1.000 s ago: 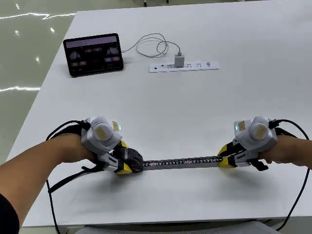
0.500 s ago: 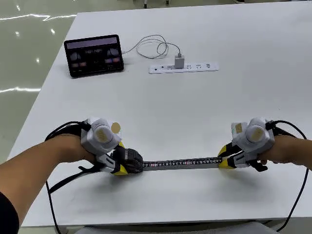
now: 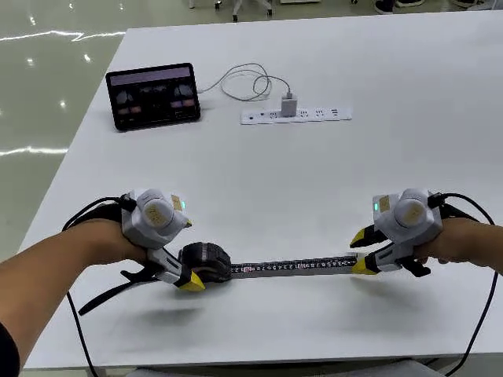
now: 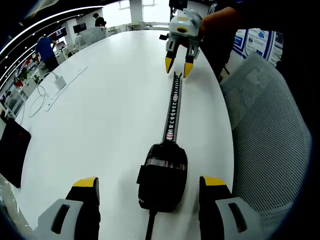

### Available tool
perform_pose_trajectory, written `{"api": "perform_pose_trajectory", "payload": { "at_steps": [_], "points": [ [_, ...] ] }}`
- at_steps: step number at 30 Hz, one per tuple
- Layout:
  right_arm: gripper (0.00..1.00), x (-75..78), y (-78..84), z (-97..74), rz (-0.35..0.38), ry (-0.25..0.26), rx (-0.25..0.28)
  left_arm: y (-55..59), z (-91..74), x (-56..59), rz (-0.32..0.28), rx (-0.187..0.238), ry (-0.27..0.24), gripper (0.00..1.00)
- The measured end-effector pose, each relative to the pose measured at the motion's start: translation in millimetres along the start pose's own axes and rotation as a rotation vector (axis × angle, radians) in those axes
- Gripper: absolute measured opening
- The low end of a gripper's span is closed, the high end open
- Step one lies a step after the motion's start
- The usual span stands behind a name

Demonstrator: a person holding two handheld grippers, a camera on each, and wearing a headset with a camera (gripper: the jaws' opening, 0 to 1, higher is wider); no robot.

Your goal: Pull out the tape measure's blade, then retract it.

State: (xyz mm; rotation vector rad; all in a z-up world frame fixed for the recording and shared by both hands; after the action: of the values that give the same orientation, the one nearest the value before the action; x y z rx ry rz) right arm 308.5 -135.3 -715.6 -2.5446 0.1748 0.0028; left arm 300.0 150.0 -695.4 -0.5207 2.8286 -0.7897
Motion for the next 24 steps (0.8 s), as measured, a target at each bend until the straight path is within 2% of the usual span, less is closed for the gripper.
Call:
{"api": "perform_pose_trajectory", "payload": {
  "at_steps": [5,10,13,15,17,19,21,23,24],
  "points": [
    [0.3,-2.2,-4.3,-1.1,0.034,0.001,0.01,0.1,-1.6,1.5,-0.064,-0.004,-0.007,0.89],
    [0.36,-5.1,-8.2,-1.5,0.063,0.009,0.024,-2.3,-3.9,-1.0,-0.084,0.035,-0.032,0.96],
    [0.42,-9.1,-10.0,-2.0,0.092,0.018,0.035,-4.5,-6.4,-5.1,-0.175,0.084,-0.052,1.0],
    [0.43,-7.8,-8.5,-2.5,0.11,0.039,0.045,-1.8,-7.5,-8.0,-0.202,0.106,-0.067,1.0],
    [0.45,-5.5,-7.1,-3.7,0.161,0.061,0.076,1.7,-10.2,-11.8,-0.236,0.125,-0.103,1.0],
    [0.49,-5.6,-4.5,-4.9,0.189,0.074,0.083,4.0,-12.2,-14.0,-0.307,0.154,-0.12,1.0],
    [0.5,-5.1,-2.7,-6.9,0.201,0.103,0.091,3.3,-16.3,-14.3,-0.41,0.196,-0.124,1.0],
    [0.52,-4.5,-0.1,-8.9,0.228,0.119,0.099,6.9,-19.4,-20.6,-0.428,0.217,-0.17,1.0],
    [0.53,-5.7,0.7,-9.7,0.239,0.123,0.102,9.4,-20.1,-18.9,-0.429,0.21,-0.161,1.0]
  ]
}}
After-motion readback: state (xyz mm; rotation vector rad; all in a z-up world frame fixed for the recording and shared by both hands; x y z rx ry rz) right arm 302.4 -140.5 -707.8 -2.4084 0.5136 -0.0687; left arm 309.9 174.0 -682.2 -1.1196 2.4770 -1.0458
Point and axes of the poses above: the centre of the closed fingertips' face, and the gripper's own axes: z roughly forward along the fingers, x roughly to its right, y roughly out of its underside, the point moved 3 cm from there along -z, roughly backward along the fingers, and after that the axes turned 2 degrees about -y, right-handed, at the moved point
